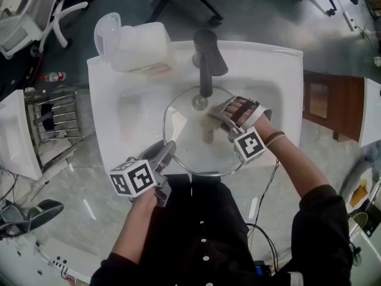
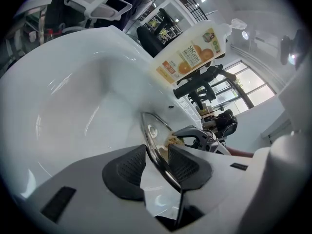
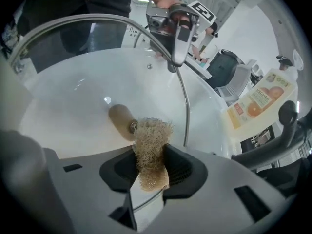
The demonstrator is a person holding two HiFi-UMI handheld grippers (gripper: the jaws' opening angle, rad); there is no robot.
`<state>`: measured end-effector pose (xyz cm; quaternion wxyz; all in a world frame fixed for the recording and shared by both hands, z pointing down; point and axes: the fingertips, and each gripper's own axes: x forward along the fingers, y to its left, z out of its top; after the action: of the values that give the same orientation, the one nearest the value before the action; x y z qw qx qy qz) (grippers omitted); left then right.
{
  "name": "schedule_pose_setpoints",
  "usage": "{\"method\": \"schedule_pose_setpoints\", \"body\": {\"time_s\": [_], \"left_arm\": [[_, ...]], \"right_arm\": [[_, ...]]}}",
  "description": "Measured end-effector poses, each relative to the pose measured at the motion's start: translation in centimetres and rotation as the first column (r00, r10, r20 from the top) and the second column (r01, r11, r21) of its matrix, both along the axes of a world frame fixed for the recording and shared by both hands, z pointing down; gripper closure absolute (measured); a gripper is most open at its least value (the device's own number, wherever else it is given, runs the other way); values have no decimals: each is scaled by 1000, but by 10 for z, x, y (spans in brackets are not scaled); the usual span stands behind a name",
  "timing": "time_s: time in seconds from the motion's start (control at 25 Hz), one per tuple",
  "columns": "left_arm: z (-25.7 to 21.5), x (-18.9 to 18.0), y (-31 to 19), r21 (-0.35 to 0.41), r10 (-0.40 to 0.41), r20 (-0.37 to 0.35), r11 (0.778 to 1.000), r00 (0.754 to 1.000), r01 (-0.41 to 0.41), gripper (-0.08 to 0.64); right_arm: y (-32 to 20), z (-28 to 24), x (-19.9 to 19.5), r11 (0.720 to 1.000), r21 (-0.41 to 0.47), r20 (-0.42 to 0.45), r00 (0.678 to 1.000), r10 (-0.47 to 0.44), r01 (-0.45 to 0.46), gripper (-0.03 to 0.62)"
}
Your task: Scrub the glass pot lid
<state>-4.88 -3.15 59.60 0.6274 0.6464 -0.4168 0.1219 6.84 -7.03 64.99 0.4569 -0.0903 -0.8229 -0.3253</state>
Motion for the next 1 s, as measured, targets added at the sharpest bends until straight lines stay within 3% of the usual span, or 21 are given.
{"method": "schedule_pose_setpoints", "body": {"time_s": [0.24,0.64,0.84,0.92,1.0], "left_arm": [[-2,1,-1,-1,2,-7,1000,1000,-2,396],[-2,1,-1,-1,0,-22,1000,1000,0,396],[-2,1,-1,-2,-1,-27,1000,1000,1,398],[-2,1,-1,-1,1,-28,1000,1000,-1,397],[-3,2,-1,0,0,-32,1000,999,0,397]], "right_arm": [[7,1,45,996,-35,-118,989,-86,83,446],[11,1,98,976,-98,-304,928,-214,193,446],[11,0,100,973,-91,-319,919,-232,214,446],[6,-5,89,981,-71,-285,939,-193,180,446],[-3,-17,64,994,-70,-191,976,-101,89,446]]}}
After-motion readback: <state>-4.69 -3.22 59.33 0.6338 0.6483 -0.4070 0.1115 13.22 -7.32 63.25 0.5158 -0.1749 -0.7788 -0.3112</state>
